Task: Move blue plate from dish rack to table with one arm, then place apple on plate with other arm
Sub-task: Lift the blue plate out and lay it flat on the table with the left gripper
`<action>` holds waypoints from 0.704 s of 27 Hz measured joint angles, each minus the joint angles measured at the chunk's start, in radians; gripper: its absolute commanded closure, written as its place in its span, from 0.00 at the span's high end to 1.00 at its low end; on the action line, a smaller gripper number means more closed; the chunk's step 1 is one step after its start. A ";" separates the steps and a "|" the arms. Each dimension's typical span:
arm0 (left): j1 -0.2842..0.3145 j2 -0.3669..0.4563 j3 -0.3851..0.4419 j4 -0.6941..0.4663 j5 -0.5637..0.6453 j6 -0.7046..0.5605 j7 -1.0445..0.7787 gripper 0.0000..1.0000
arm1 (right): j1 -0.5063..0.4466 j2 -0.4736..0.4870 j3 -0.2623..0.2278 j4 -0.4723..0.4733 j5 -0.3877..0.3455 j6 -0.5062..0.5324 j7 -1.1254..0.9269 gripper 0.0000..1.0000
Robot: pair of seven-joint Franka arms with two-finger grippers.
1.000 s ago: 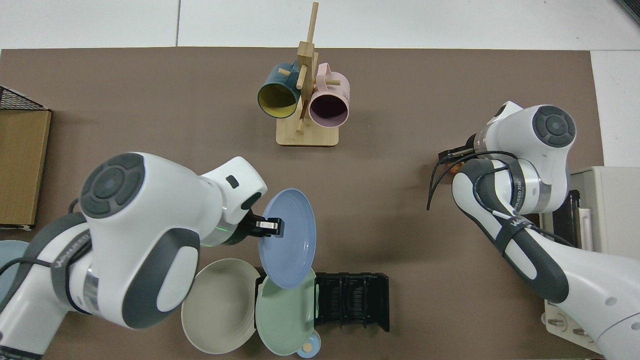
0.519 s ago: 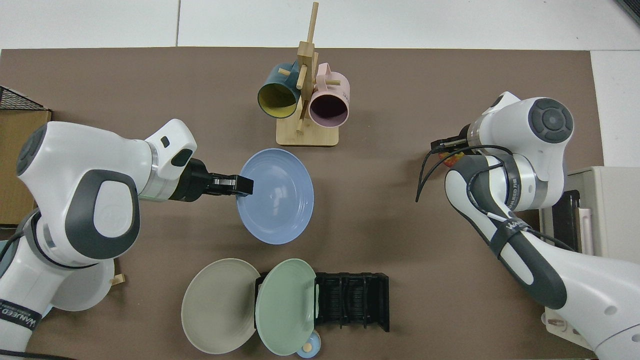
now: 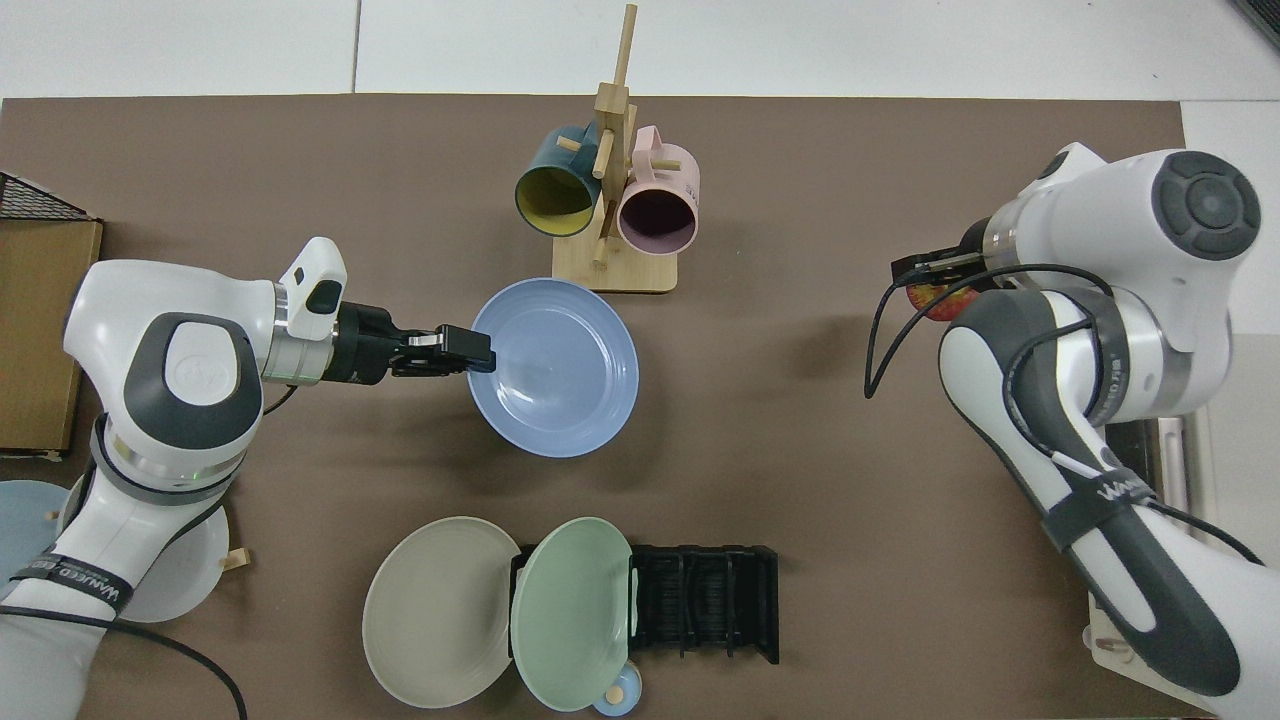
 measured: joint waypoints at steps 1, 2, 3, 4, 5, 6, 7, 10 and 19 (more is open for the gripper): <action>0.000 0.010 -0.002 -0.001 -0.014 0.000 0.008 0.00 | -0.001 -0.013 -0.001 0.000 0.000 -0.013 0.000 0.00; 0.000 0.022 -0.006 -0.001 -0.026 0.004 0.021 0.00 | -0.002 -0.026 -0.001 0.000 0.000 -0.025 0.000 0.00; -0.001 0.035 -0.014 -0.001 -0.034 0.017 0.037 0.00 | -0.004 -0.037 -0.001 0.000 0.000 -0.035 0.000 0.00; -0.001 0.050 -0.028 -0.001 -0.038 0.043 0.055 0.00 | -0.005 -0.049 -0.001 0.000 0.000 -0.045 0.000 0.00; -0.001 0.063 -0.044 0.000 -0.039 0.071 0.066 0.00 | -0.005 -0.057 -0.001 0.000 0.000 -0.053 0.000 0.00; -0.002 0.073 -0.060 0.001 -0.039 0.096 0.071 0.00 | -0.005 -0.063 -0.001 0.000 0.000 -0.058 0.000 0.00; -0.004 0.081 -0.074 0.001 -0.039 0.118 0.074 0.00 | -0.005 -0.067 -0.001 0.000 0.000 -0.061 0.000 0.00; -0.012 0.097 -0.104 0.002 -0.039 0.157 0.075 0.00 | -0.003 -0.071 0.001 -0.001 0.000 -0.062 0.000 0.00; -0.034 0.114 -0.125 0.002 -0.038 0.182 0.076 0.28 | 0.067 -0.070 0.006 -0.022 0.000 -0.062 0.113 0.00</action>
